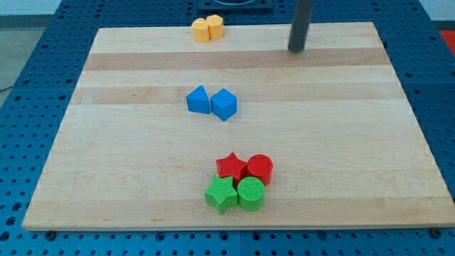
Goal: Place the yellow blocks to the top right of the blue cube
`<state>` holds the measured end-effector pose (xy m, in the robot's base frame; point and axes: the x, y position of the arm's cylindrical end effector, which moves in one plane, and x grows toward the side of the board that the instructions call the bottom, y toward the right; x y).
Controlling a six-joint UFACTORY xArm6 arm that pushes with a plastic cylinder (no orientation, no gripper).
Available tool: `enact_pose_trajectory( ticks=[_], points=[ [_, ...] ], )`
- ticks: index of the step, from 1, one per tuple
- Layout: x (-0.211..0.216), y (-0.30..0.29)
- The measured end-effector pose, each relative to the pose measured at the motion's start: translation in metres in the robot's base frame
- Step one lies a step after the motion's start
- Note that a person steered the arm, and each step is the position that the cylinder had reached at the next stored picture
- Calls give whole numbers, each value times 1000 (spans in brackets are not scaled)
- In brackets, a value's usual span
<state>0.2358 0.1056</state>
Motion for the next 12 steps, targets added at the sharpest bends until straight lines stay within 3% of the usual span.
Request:
enact_pose_trajectory(
  ticks=[1, 2, 3, 4, 5, 6, 7, 11, 12],
  points=[
    [-41, -47],
    [-1, -78],
    [37, -147],
    [42, -253],
    [9, -341],
    [-44, -351],
    [-44, -351],
    [-44, -221],
    [-42, -155]
  ],
)
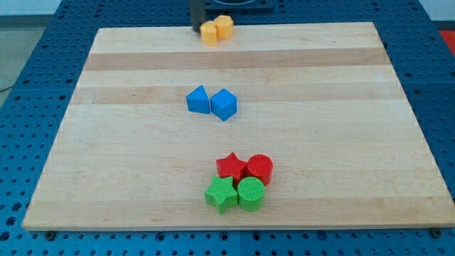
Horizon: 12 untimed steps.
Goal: Place the yellow blocks to the top right of the blue cube
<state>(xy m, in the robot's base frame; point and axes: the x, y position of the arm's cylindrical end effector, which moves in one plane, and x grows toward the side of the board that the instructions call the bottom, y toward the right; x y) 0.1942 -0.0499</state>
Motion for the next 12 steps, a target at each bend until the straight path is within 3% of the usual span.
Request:
enact_pose_trajectory(
  ticks=[2, 4, 5, 7, 9, 10, 11, 12],
  points=[
    [48, 12],
    [-2, -33],
    [-2, -18],
    [12, 107],
    [-1, 108],
    [42, 130],
    [58, 130],
    [20, 151]
  ],
)
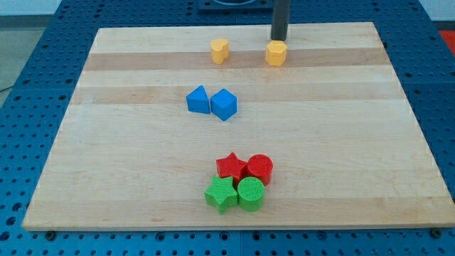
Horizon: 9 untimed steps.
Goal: Place the yellow blocks to the top right of the blue cube
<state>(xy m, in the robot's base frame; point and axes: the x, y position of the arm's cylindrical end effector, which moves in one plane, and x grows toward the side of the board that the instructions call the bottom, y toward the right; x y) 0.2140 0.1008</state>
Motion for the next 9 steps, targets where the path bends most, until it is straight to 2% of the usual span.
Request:
enact_pose_trajectory(
  ticks=[1, 3, 4, 5, 6, 7, 8, 9],
  points=[
    [2, 45],
    [110, -23],
    [111, -25],
    [58, 0],
    [44, -26],
    [124, -52],
    [158, -48],
    [130, -40]
  ],
)
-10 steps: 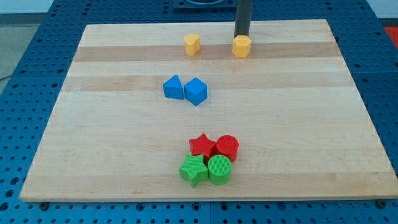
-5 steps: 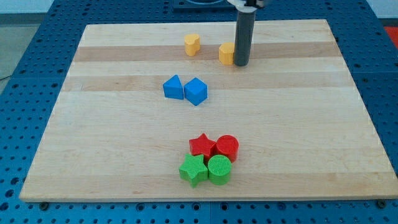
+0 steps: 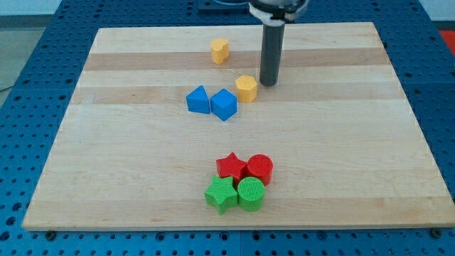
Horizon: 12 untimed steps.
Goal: Place the yellow blocks to the top right of the blue cube
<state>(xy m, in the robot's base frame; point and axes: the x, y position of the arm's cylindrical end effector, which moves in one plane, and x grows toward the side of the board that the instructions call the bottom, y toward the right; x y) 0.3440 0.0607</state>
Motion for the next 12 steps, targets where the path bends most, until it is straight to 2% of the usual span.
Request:
enact_pose_trajectory(
  ticks=[1, 2, 3, 4, 5, 6, 7, 8, 9, 10, 11, 12],
  points=[
    [-66, 4],
    [-113, -25],
    [-101, -71],
    [-56, -85],
    [-49, -82],
    [-81, -96],
    [-92, -136],
    [-37, -127],
    [-4, -107],
    [-31, -108],
    [-61, -77],
    [-53, -54]
  ],
)
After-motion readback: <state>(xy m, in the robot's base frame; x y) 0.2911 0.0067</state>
